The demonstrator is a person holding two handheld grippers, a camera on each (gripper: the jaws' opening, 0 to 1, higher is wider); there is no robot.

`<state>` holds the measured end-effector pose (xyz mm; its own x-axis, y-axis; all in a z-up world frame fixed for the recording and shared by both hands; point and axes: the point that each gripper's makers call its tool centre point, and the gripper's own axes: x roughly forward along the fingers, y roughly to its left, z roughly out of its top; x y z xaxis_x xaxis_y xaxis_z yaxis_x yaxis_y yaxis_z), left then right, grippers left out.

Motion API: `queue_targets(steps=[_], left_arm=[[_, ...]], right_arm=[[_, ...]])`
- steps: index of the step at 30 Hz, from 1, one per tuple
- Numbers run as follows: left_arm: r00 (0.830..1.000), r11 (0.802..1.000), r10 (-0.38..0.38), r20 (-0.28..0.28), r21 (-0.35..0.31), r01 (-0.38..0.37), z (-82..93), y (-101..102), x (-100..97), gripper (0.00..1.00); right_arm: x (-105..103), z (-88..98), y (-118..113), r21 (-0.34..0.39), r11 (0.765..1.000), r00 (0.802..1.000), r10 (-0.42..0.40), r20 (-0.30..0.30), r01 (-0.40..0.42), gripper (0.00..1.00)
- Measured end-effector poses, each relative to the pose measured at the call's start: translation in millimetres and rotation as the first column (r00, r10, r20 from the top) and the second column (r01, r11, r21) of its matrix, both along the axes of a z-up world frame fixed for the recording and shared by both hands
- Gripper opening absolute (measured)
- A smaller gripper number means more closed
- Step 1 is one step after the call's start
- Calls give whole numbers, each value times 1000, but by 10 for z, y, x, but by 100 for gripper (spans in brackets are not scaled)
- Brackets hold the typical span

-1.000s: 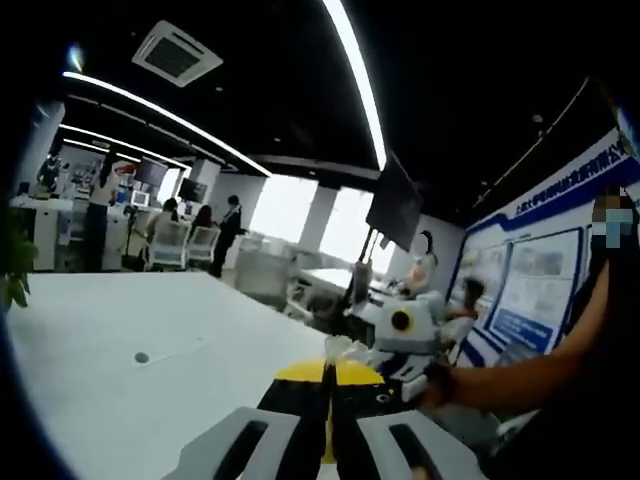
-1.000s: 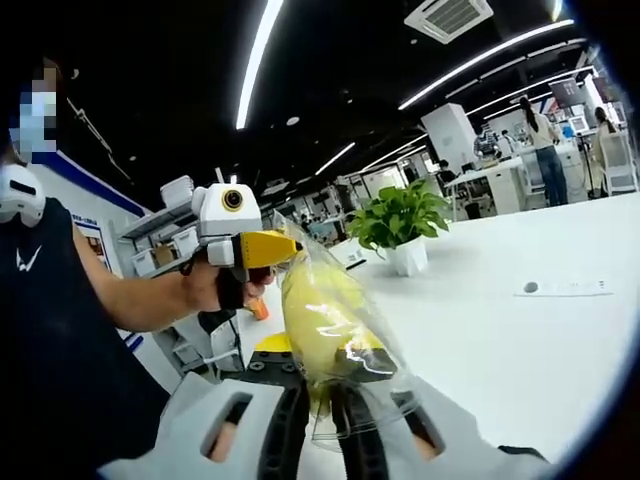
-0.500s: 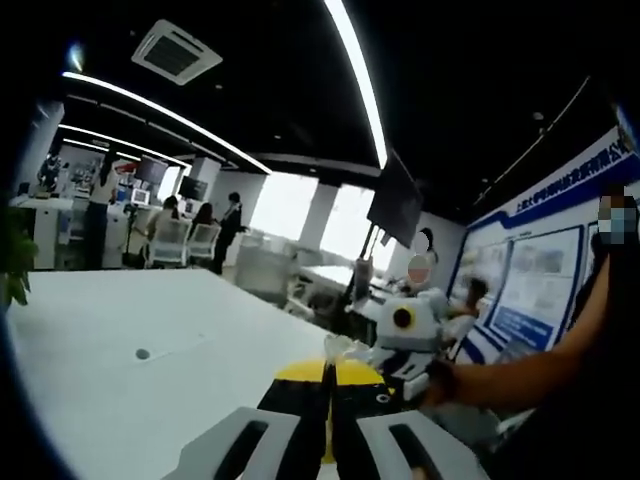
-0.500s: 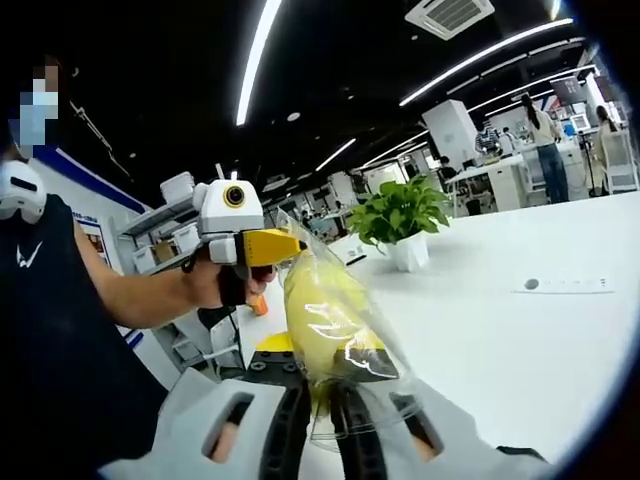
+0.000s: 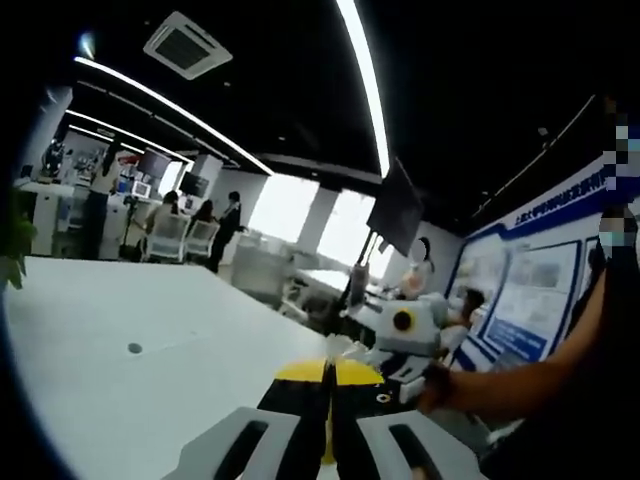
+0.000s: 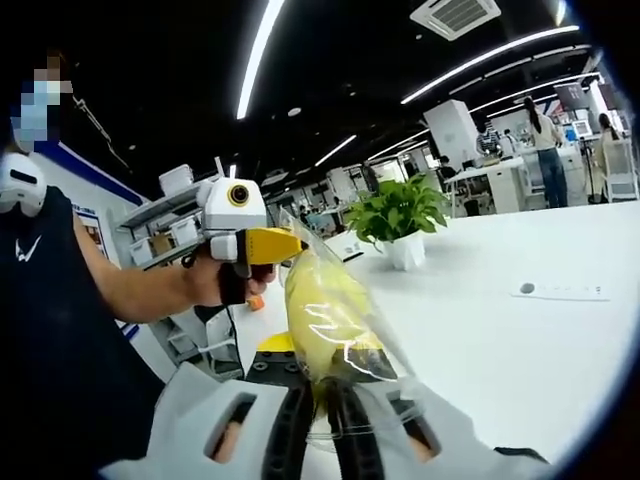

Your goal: Compare the silicone blocks by pressing each to a similar depth, holding the contact briefly, and releasing to observe deformation and rebound differences across the visible hardness samples.

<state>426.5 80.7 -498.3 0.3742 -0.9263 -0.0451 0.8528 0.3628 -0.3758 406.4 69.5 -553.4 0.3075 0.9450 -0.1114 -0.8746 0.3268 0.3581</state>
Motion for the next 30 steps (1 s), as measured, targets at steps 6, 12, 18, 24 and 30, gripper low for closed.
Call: queue_targets(steps=[6, 12, 18, 24, 30], left_arm=[[1000, 1000, -12, 19, 23, 12, -5, -48, -17, 0], [1000, 1000, -11, 27, -6, 11, 100, -63, -15, 0], [1000, 999, -2, -1, -41, 2, 165, -55, -13, 0], [1000, 996, -10, -18, -91, 8, 252, -51, -45, 0], [1000, 993, -22, -6, -118, 21, 336, -118, -114, 0]], right_arm=[[-9, -6, -39, 0, 1000, 1000, -3, -3, 3, 0], [16, 95, -54, 31, 998, 998, -49, 50, 48, 3], [39, 169, -46, 24, 998, 991, -59, 121, 57, 8], [40, 202, -39, 36, 997, 988, -69, 141, 65, 12], [20, 209, -45, 27, 997, 985, -80, 151, 77, 25]])
